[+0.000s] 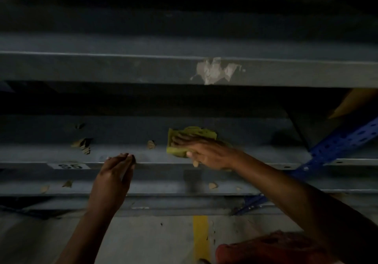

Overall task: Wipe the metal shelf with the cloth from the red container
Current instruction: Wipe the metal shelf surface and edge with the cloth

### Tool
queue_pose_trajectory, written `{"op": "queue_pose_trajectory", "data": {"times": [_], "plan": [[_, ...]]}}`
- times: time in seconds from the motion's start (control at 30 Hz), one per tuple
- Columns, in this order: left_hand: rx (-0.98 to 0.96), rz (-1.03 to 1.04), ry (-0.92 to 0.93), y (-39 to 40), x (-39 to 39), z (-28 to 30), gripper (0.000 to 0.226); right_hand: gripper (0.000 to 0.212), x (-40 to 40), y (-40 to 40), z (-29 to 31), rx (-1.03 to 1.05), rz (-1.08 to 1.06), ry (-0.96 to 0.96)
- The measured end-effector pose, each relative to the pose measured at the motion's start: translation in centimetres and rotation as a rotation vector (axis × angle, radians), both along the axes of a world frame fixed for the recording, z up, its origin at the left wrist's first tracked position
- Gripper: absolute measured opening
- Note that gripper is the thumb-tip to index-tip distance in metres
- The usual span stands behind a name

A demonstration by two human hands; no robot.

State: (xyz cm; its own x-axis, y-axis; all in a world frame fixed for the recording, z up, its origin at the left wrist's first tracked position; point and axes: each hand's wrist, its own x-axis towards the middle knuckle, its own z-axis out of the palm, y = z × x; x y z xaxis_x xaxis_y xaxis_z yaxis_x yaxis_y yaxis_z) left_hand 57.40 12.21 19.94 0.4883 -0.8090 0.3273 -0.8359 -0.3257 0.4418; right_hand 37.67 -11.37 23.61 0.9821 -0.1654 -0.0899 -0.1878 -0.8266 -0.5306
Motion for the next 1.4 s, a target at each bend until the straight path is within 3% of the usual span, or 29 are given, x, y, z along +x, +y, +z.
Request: {"op": "queue_pose_trajectory", "data": {"times": [0.07, 0.2, 0.27, 0.47, 0.57, 0.7, 0.87, 1.17, 1.3, 1.4], "plan": [[0.004, -0.016, 0.012, 0.2, 0.3, 0.1, 0.033, 0.046, -1.0, -0.5, -0.1, 0.053, -0.008, -0.004], [-0.003, -0.055, 0.018, 0.3, 0.4, 0.5, 0.037, 0.052, -1.3, -4.2, -0.8, -0.162, -0.219, -0.019], [-0.008, -0.054, 0.019, 0.3, 0.4, 0.7, 0.037, 0.052, -0.8, -4.3, -0.8, -0.172, -0.256, -0.014], [0.01, -0.037, 0.034, 0.3, 0.6, 0.5, 0.037, 0.048, -3.2, 0.1, -1.3, 0.044, -0.091, -0.08], [0.025, -0.037, 0.041, 0.3, 0.6, 0.5, 0.039, 0.048, -3.8, 0.3, -1.4, 0.105, -0.12, -0.118], [0.033, -0.03, 0.039, 0.4, 0.4, 0.7, 0.04, 0.053, -0.7, -1.1, -1.6, -0.013, -0.239, -0.098], [0.026, -0.009, 0.051, 0.5, 0.2, 0.8, 0.04, 0.053, 5.9, -1.2, -1.6, -0.188, -0.203, -0.061], [-0.053, -0.001, 0.028, 0.1, 0.7, 0.1, 0.025, 0.051, 5.9, 1.7, -0.9, -0.04, 0.033, -0.071], [-0.026, 0.004, 0.03, 0.0, 0.8, -0.3, 0.04, 0.051, 7.5, -0.3, -0.7, -0.02, -0.099, -0.073], [-0.069, 0.017, 0.032, -0.1, 0.6, -0.5, 0.035, 0.052, 9.7, -0.4, -1.3, -0.1, -0.068, -0.049]]}}
